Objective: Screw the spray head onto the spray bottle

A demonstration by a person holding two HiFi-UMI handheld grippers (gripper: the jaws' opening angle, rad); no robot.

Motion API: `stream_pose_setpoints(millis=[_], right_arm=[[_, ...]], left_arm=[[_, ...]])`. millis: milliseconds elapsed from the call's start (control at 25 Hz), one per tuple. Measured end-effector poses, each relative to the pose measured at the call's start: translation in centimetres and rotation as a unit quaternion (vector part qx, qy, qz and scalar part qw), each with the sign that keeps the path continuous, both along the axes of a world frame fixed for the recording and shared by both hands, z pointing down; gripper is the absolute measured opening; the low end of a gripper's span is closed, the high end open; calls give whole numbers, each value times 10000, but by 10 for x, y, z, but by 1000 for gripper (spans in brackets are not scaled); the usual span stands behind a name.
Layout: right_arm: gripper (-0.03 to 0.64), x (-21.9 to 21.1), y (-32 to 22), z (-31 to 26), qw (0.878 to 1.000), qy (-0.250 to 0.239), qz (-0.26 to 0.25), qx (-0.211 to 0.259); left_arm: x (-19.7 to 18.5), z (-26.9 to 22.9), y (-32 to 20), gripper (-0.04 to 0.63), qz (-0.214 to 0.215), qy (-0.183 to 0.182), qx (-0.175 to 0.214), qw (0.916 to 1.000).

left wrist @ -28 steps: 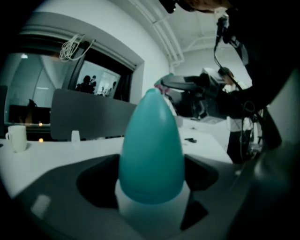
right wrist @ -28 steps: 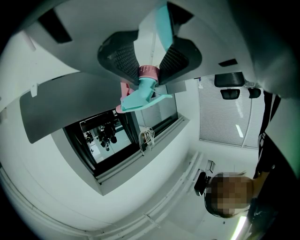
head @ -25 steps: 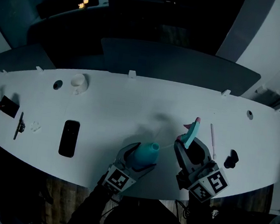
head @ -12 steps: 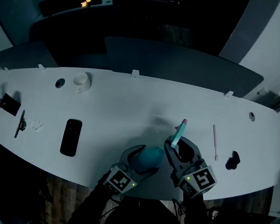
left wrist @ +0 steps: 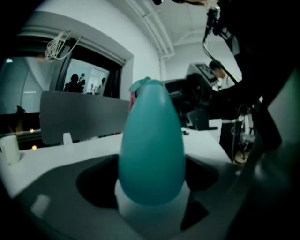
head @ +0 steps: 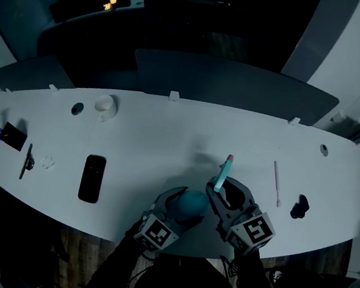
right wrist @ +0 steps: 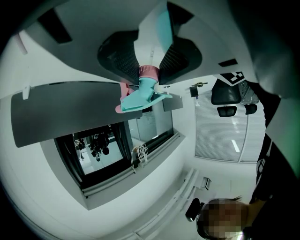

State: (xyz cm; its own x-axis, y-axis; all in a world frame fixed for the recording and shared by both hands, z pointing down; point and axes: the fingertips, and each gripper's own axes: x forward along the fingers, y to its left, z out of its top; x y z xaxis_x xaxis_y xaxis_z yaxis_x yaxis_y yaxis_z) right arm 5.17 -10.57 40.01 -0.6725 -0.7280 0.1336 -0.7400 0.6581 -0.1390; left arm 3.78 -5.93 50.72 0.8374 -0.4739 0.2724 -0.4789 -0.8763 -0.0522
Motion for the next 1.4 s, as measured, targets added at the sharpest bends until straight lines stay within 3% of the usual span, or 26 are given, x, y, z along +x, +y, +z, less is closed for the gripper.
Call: stream_pose_setpoints(millis=[280,480,640,920,1400], right_arm=[[123,-7,5,5,9999,97,-70,-42],[123,-9,5,9,9998,136,-109,-81],[123,-9,5,10,9998,100,-113,-112],[123,-8,7,7,9998,134,-111,-67],[123,22,9,-9,9996,52,248,108]], left_arm=[[0,13,5,417,140,-388,-225,9989],[4,3,4,449,91,-18,-289,9995],[2,13,5,449,170,-327,-247,9990],[-1,18,6,417,138,-533,-109,9984],[10,17,-13,414,-33,-386,-141,9992]])
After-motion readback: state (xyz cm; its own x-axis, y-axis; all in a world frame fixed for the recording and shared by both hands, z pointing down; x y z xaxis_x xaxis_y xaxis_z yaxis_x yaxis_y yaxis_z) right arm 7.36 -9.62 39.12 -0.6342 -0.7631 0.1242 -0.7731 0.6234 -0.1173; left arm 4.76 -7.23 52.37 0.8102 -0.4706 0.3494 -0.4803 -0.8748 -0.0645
